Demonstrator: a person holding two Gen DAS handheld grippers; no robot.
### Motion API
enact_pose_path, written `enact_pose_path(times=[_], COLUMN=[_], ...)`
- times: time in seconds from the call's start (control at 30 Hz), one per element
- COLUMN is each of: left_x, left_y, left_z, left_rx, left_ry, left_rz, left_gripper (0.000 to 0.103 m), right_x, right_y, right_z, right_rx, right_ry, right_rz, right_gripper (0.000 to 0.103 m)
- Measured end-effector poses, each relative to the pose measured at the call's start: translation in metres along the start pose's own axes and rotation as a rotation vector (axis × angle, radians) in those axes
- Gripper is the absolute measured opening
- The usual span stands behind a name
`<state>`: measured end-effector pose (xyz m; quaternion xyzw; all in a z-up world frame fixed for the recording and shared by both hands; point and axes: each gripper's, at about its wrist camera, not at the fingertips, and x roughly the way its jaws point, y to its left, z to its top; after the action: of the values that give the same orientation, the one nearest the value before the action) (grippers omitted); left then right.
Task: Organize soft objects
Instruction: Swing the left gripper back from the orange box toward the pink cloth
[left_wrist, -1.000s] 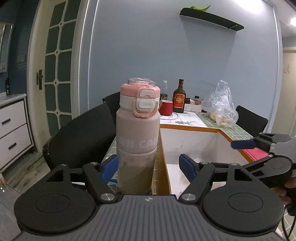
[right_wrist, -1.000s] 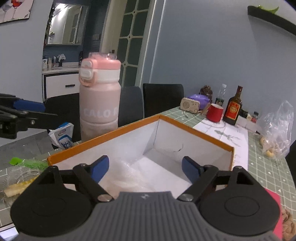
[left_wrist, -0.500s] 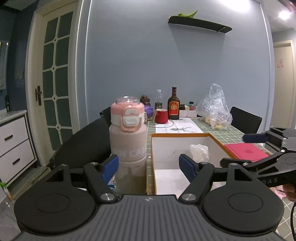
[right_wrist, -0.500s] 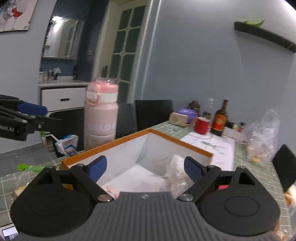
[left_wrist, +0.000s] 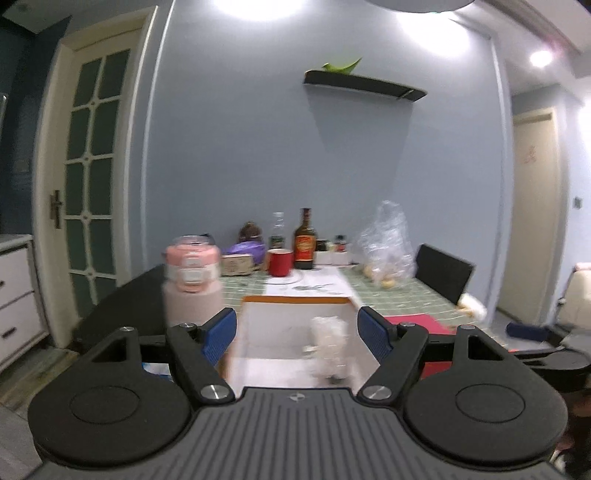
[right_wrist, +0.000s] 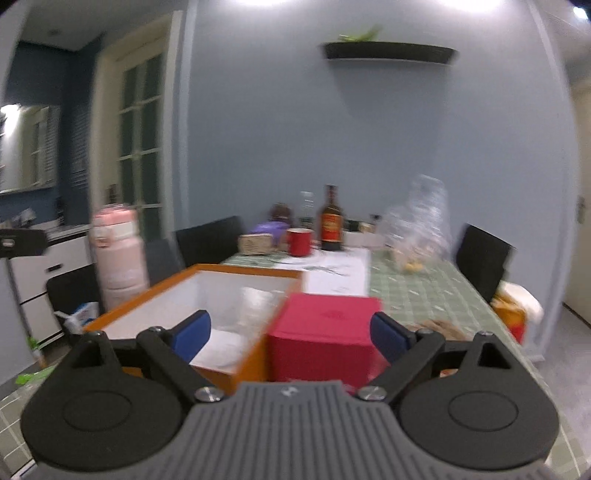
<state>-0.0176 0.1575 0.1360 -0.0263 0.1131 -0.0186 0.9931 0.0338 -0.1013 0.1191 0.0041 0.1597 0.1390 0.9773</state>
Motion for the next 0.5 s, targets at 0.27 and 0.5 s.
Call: enact_pose_path(times=[0.27, 0.5], left_x=[-0.005, 0.018], left_y=[-0.056, -0.092], left_z=[-0.011, -0.039], left_rx=[-0.056, -0.086], left_ry=[-0.005, 0.064], left_rz=[-0.140, -0.233], left_gripper=[0.088, 0.089], right_x=[-0.032, -0.048], right_y=[-0.052, -0.105], right_z=[-0.029, -0.067], right_rx=[0.036, 0.117], right_ry=[0.029, 0.082], right_rz=[-0.155, -0.239], right_gripper=[0.096, 0.097])
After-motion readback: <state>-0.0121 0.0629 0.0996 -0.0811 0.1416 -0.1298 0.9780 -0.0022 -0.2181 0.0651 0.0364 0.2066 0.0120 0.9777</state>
